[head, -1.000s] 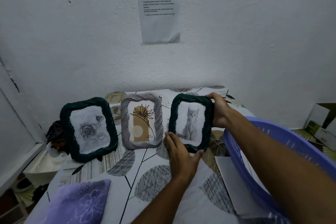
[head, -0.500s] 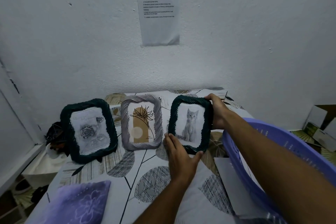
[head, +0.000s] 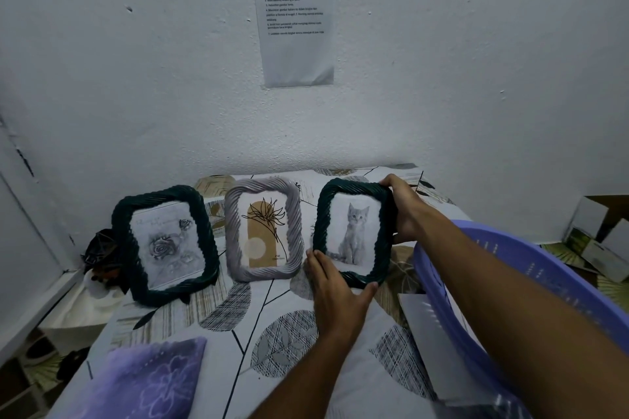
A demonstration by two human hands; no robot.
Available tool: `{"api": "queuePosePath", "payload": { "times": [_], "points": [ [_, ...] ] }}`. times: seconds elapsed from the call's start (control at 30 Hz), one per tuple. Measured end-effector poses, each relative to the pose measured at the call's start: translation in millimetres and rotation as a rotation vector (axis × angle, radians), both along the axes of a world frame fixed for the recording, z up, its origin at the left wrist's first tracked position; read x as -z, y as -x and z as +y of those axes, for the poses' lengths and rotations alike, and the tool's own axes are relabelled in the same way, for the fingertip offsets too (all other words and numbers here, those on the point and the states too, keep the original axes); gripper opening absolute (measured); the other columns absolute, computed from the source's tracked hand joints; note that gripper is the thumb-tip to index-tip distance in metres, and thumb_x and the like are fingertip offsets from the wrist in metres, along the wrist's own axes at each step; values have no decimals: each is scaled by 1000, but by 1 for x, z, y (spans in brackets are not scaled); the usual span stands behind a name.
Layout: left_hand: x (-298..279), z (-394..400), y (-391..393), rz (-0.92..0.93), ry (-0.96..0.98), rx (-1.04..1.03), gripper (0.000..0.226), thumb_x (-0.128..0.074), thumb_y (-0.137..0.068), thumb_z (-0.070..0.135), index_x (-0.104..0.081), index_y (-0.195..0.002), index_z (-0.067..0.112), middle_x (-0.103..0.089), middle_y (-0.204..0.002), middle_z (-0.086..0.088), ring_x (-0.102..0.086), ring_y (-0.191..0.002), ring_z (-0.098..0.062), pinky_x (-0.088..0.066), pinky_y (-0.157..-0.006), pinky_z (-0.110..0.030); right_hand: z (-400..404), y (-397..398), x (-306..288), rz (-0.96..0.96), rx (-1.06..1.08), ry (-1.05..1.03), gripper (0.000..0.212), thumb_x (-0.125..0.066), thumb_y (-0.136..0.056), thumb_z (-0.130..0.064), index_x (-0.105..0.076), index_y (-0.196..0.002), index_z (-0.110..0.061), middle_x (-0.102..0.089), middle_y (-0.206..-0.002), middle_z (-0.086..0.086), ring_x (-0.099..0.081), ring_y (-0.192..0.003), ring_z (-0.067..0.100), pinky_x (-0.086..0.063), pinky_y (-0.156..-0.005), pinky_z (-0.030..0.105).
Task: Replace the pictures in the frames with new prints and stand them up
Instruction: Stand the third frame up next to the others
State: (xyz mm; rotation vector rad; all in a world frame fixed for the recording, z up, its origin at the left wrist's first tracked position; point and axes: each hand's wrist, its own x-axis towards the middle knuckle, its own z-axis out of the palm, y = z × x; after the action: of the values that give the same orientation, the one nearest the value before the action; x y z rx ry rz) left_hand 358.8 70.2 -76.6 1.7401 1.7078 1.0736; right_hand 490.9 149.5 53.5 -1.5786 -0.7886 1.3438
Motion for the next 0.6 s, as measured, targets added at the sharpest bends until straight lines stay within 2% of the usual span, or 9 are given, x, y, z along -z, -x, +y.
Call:
{"api": "queuePosePath", "payload": {
  "times": [0.1, 0.23, 0.4, 0.5, 0.57, 0.6],
  "points": [
    [0, 0, 0, 3, 3, 3, 119, -72, -77, 54, 8, -152, 7, 16, -161, -5, 8, -149, -22, -21, -116, -29, -2, -1, -1, 10, 6, 14, 29, -48, -77, -46, -46, -74, -17, -54, -71, 6, -53, -76, 25, -42, -80, 40],
    [0, 1, 0, 9, 9, 8, 119, -71, -78, 54, 8, -152, 7, 18, -160, -5, 9, -149, -23, -19, -116, -29, -4, 0, -1, -27, 34, -10, 29, -48, -81, -45, -48, -78, -16, -55, -74, 6, -54, -77, 25, -43, -78, 38],
    [-2, 0, 0, 9, 34, 1, 117, -72, -78, 52, 8, -153, 8, 18, -160, -3, 10, -148, -23, -21, -115, -28, -5, 1, 1, -172, 101, -91, 40, -54, -82, -46, -57, -99, -10, -63, -98, 13, -60, -88, 30, -48, -79, 39],
    [-6, -2, 1, -18, 48, -2, 117, -75, -77, 48, 5, -153, 9, 15, -161, -3, 8, -149, -22, -20, -116, -30, -8, 1, 0, -273, 164, -156, 42, -58, -84, -43, -55, -100, -4, -60, -98, 15, -58, -83, 32, -49, -69, 38],
    [-10, -2, 4, -79, 69, 1, 117, -79, -74, 43, -1, -154, 10, 8, -162, -2, 3, -149, -21, -21, -116, -32, -11, 2, -3, -399, 186, -194, 44, -57, -86, -47, -53, -99, -5, -56, -95, 14, -54, -80, 30, -43, -59, 33],
    [-11, -2, 5, -104, 83, 5, 116, -80, -72, 42, -5, -155, 10, 4, -162, -1, -1, -149, -21, -23, -115, -33, -12, 3, -4, -487, 188, -208, 45, -56, -87, -50, -52, -98, -6, -54, -94, 14, -52, -80, 29, -40, -59, 33]
  ]
}}
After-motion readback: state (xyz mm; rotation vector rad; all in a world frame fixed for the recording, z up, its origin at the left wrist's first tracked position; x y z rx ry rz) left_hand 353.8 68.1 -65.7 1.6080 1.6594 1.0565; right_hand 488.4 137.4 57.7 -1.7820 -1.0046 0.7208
